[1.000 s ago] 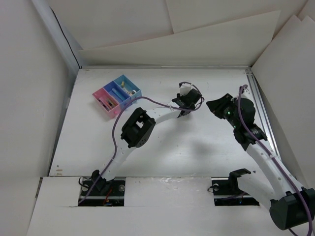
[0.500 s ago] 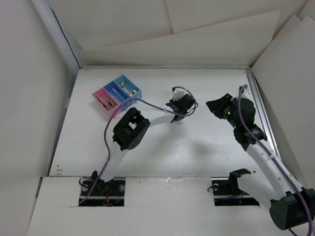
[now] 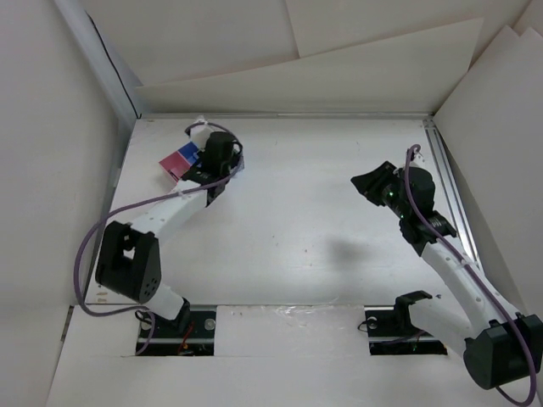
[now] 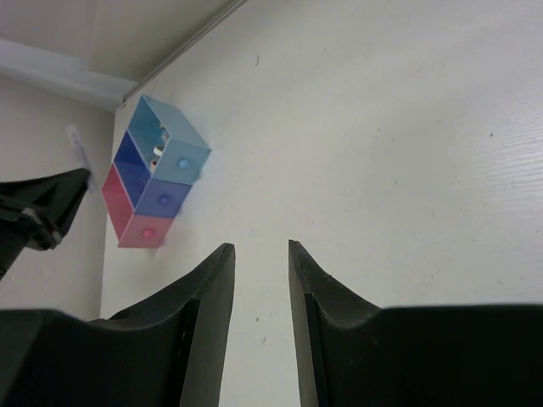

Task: Sort the stationery into containers
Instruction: Place the pen in the storage box.

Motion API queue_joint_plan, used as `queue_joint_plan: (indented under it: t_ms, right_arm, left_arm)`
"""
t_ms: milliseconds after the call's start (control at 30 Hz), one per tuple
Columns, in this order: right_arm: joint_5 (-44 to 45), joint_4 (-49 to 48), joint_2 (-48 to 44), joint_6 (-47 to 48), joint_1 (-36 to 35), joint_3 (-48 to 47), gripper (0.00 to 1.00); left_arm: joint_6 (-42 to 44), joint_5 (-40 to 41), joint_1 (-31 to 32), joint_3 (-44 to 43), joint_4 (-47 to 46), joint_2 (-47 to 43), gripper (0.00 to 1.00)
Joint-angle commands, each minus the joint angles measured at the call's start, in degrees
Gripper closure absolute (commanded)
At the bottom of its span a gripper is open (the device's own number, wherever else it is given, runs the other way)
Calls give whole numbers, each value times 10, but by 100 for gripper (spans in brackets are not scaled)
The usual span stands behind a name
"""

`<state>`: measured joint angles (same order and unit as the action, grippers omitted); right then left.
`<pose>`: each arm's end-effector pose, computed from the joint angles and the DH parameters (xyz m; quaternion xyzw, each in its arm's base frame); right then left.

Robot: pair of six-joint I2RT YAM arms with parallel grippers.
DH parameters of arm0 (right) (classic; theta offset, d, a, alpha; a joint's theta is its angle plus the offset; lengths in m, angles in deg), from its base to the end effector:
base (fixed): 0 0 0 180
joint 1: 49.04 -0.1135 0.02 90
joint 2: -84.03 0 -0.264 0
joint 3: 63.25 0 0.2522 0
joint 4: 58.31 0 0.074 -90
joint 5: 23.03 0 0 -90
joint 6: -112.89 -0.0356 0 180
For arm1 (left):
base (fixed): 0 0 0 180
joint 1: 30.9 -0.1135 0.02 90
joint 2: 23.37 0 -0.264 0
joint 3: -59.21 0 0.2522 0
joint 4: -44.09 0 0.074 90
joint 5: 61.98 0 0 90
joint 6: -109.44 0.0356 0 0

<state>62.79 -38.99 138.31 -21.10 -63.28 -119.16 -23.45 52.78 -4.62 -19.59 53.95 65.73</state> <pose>0.2148 0.0572 0.3017 0.1863 0.7854 0.3126 0.5008 0.3328 -0.1477 0.2957 -0.2371 0.7748 -0.1726 0.5601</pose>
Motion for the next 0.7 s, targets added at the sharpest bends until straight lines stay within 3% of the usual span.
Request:
queue_joint_plan:
  t_ms: [0, 133, 400, 667]
  right_arm:
    - [-11, -20, 3, 2, 3, -4, 62]
    - [-11, -20, 3, 2, -3, -4, 62]
    - [-16, -20, 9, 2, -3, -4, 62]
    - [-16, -20, 9, 2, -3, -4, 62]
  left_arm:
    - [-51, -16, -59, 60, -20, -41, 100]
    - [-66, -56, -141, 119, -54, -73, 100]
    - [-59, 25, -148, 85, 28, -22, 100]
    - [-59, 14, -185, 78, 43, 5, 100]
